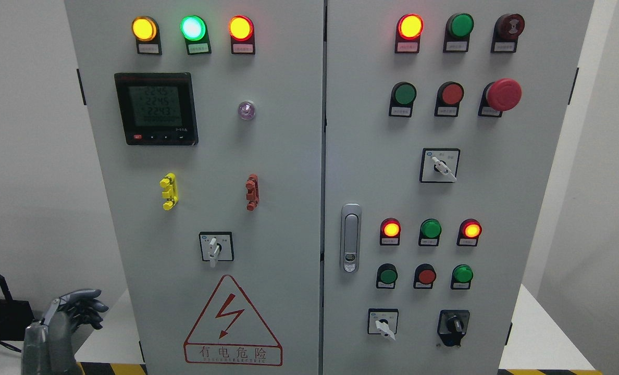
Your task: Turn on light switch 1
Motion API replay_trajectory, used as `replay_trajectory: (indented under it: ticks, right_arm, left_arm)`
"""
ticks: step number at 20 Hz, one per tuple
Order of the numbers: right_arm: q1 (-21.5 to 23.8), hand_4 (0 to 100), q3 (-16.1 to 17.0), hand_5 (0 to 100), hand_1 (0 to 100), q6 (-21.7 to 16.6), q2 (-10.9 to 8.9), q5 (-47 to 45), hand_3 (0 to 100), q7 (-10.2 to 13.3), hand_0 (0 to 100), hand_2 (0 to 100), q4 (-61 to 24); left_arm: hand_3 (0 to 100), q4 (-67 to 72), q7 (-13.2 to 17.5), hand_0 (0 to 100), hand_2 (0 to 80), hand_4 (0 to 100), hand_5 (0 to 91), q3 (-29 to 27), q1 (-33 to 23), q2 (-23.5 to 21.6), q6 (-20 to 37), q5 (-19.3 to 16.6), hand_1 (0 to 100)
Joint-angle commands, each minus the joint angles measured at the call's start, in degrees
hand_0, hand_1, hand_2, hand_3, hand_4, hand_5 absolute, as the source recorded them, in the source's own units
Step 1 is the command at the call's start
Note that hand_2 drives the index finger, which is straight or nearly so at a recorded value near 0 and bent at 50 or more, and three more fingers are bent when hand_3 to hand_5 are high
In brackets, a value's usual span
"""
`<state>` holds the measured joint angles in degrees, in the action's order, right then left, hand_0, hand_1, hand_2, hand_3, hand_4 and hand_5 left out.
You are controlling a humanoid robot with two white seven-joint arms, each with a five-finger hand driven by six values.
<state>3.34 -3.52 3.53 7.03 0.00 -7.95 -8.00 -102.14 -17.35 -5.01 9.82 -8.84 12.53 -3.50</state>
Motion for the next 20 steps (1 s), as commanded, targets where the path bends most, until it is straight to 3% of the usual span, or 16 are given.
replay_trajectory:
  ticks: [1,4,8,12,16,20]
  right_arm:
    - [0.0,0,0.0,0,39,0.0,0.00,-1.0,0,0.0,12,0,0.0]
    - [0.0,0,0.0,0,39,0.0,0.00,-1.0,0,0.0,12,0,0.0]
    - [0.0,0,0.0,0,39,0.1,0.00,-1.0,0,0.0,12,0,0.0]
    - [0.0,0,0.0,0,39,0.0,0.00,-1.0,0,0.0,12,0,0.0]
    - [0.0,0,0.0,0,39,0.0,0.00,-1.0,0,0.0,12,0,0.0]
    - [0.0,0,0.0,0,39,0.0,0.00,-1.0,0,0.0,12,0,0.0]
  left_arm:
    - [70,-1.6,-2.2,17,46.8,76,70.7,7.4,3.0,5.2,-4.8,-5.1,2]
    - [72,-1.6,-2.4,16,48.2,79,73.2,9.0,3.4,5.5,-6.4,-5.2,5]
    - [75,-1.6,-5.9,13,49.7,80,75.0,11.2,4.8,7.9,-10.4,-5.7,12]
    - [80,-1.5,-6.3,7,53.3,84,80.2,11.3,7.2,9.6,-16.1,-6.0,27]
    - [81,-1.2,-8.8,1,54.4,85,82.1,14.1,8.5,10.9,-20.0,-6.0,45]
    - [81,-1.2,-9.6,3,56.0,86,83.9,14.3,9.2,12.2,-21.0,-6.2,51]
